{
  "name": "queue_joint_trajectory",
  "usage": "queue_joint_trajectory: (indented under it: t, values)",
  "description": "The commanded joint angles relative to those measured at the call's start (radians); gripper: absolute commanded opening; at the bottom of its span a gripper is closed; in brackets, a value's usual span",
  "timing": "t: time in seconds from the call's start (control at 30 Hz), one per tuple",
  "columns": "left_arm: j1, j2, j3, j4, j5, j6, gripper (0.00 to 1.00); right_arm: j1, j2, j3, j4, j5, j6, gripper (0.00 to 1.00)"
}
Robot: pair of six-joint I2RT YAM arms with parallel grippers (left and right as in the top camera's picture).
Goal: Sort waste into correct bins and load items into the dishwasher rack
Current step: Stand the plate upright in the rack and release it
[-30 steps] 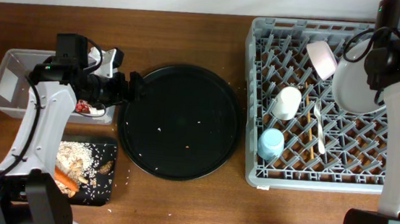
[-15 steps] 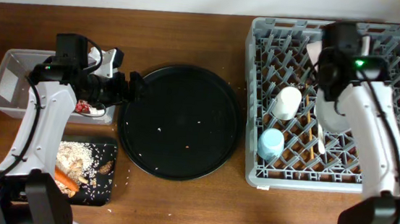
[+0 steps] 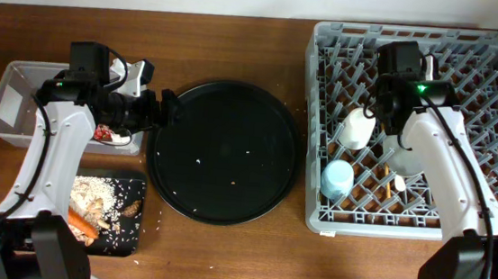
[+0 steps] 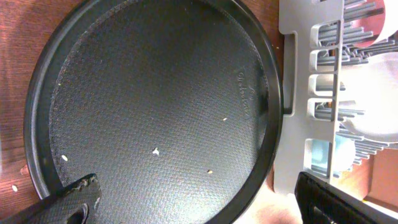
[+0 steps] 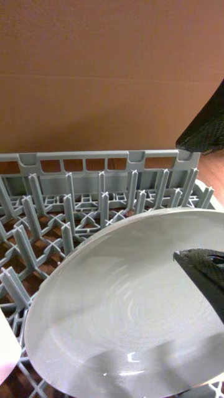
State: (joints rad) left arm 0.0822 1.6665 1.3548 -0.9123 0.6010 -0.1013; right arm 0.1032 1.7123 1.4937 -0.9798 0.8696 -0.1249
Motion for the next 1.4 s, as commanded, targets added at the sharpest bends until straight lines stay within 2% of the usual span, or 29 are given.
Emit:
queue_joint_trajectory:
  t: [0.0, 0.07, 0.13, 0.23, 0.27, 0.37, 0.9, 1.17, 1.23, 1.37]
  values:
    - [-0.004, 0.003, 0.003, 0.002, 0.004, 0.006, 0.99, 0.016, -0.014, 0.023, 0.001, -0.005, 0.055, 0.59]
    - [-0.004, 0.003, 0.003, 0.002, 0.004, 0.005, 0.99, 0.015, -0.041, 0.071, 0.001, -0.006, 0.055, 0.59]
    - [-0.004, 0.003, 0.003, 0.002, 0.004, 0.006, 0.99, 0.015, -0.085, 0.116, 0.001, -0.087, 0.055, 0.61]
    - [-0.004, 0.003, 0.003, 0.002, 0.004, 0.006, 0.99, 0.015, -0.170, 0.174, 0.023, -0.632, 0.055, 0.72]
    - [-0.004, 0.003, 0.003, 0.002, 0.004, 0.005, 0.99, 0.015, -0.188, 0.174, 0.051, -0.830, 0.055, 1.00]
    - [-0.004, 0.003, 0.003, 0.002, 0.004, 0.006, 0.99, 0.015, -0.185, 0.174, 0.064, -1.025, 0.055, 0.99]
    - [-0.004, 0.003, 0.003, 0.002, 0.004, 0.005, 0.99, 0.014, -0.208, 0.171, 0.057, -1.023, 0.055, 0.99]
    - [-0.004, 0.003, 0.003, 0.002, 0.004, 0.006, 0.99, 0.014, -0.721, 0.113, 0.066, -1.008, 0.054, 0.99]
    - [-0.004, 0.003, 0.003, 0.002, 0.004, 0.005, 0.99, 0.014, -0.898, -0.003, 0.092, -1.009, 0.054, 0.99]
    - [0.002, 0.003, 0.003, 0.002, 0.004, 0.006, 0.99, 0.014, -1.326, -0.414, 0.261, -1.004, 0.055, 0.99]
